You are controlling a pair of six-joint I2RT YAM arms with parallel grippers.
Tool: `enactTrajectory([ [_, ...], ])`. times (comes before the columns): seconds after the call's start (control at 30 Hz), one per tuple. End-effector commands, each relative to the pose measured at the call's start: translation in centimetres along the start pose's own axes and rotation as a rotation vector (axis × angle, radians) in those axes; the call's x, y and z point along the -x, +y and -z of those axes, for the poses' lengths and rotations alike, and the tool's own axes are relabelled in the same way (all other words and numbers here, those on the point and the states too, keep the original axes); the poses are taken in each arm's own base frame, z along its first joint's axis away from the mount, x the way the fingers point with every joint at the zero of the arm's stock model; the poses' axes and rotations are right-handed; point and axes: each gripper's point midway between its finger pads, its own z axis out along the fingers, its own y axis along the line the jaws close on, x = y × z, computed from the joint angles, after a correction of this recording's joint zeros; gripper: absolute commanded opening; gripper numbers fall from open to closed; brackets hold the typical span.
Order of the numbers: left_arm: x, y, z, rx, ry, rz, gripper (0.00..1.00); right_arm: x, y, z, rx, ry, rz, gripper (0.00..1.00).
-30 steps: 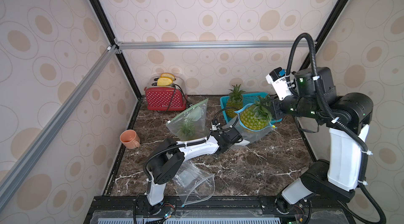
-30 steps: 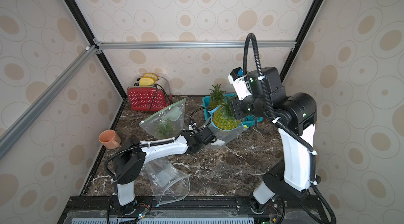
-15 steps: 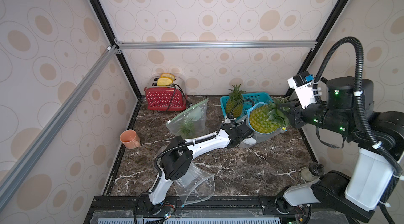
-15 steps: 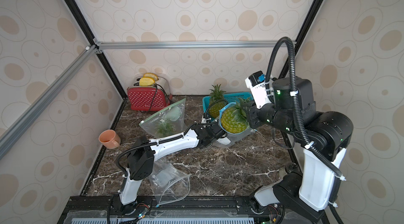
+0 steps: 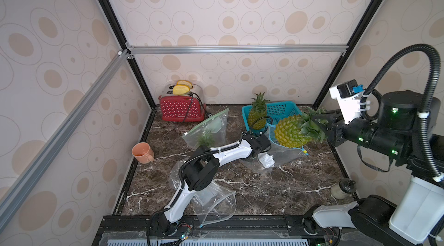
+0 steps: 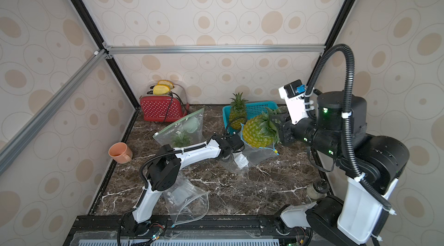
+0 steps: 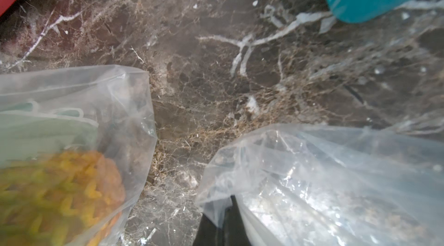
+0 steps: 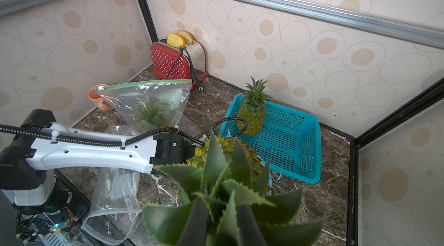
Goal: Open the zip-top bag and take out the pineapple
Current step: Pick up the pineapple from the zipper food storage bag, then place the zipper food storage bag at the center of the board.
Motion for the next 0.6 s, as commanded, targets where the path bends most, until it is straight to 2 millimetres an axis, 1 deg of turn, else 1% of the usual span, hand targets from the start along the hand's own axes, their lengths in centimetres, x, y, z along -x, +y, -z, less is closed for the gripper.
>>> enactTrajectory([
  [0.0,-1.9,1.7,1.3,0.015,0.052,-0.038,0.00,3.4,-0.6,-0.6,-0.035,-0.130,0.002,0.00],
  [0.13,-3.0,4.4,3.2,0.047,0.052,-0.007,0.00,2.6,-1.8,-4.1,-0.129,-0.068,0.042,0.00],
  [0.2,-3.3,5.5,4.0,0.055,0.046,0.006,0.00,2.7,-2.2,-5.7,-0.158,-0.058,0.063,0.00],
  [0.23,-3.4,5.8,4.3,0.060,0.046,0.007,0.00,2.5,-2.2,-7.0,-0.161,-0.041,0.078,0.00],
  [0.27,-3.5,6.0,4.5,0.063,0.048,0.003,0.00,2.7,-2.2,-7.8,-0.168,-0.042,0.090,0.00],
  [0.37,-3.1,6.0,4.8,0.067,0.058,-0.015,0.00,3.3,-2.7,-9.6,-0.208,-0.037,0.123,0.00],
  [0.4,-3.0,6.0,4.9,0.068,0.058,-0.016,0.05,3.5,-2.9,-10.1,-0.218,-0.033,0.134,0.00],
  [0.47,-2.4,6.2,5.4,0.063,0.043,-0.011,0.27,3.4,-3.3,-11.6,-0.250,-0.003,0.161,0.00],
  [0.5,-2.1,6.4,5.9,0.061,0.029,-0.003,0.34,3.2,-3.5,-12.4,-0.264,0.015,0.174,0.00],
  [0.53,-1.7,6.9,6.5,0.062,0.008,0.010,0.40,3.9,-3.9,-12.5,-0.283,-0.001,0.178,0.00],
  [0.57,-1.3,7.4,7.3,0.064,-0.015,0.022,0.46,3.9,-4.3,-13.3,-0.302,0.010,0.184,0.00],
])
